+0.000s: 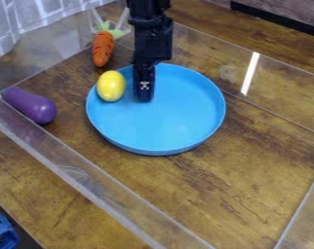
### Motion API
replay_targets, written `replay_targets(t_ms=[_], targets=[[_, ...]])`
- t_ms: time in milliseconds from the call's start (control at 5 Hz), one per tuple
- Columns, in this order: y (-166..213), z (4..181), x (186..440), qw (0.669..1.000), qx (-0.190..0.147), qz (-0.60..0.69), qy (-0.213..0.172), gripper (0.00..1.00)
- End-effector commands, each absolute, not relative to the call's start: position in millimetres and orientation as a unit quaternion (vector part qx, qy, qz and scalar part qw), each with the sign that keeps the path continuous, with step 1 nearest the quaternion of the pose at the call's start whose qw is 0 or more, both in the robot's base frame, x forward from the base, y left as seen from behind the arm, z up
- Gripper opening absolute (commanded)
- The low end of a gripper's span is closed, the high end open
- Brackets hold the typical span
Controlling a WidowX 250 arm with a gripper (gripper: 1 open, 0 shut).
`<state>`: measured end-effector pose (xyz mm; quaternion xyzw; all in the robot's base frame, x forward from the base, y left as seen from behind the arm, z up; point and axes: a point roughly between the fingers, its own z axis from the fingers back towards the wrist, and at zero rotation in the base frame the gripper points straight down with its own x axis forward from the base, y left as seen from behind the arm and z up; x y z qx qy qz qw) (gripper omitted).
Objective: Put the lemon on the blue tray
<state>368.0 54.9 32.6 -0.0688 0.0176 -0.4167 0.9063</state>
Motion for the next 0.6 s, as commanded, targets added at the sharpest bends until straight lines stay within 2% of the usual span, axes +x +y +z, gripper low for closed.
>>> replay_targets(t_ms=[0, 400], targets=[[65.2, 60.4, 379.5, 0.911, -0.050, -0.410, -0.018, 1.00], [66.2, 56.9, 379.3, 0.910, -0.051, -0.410, -0.017, 1.00]])
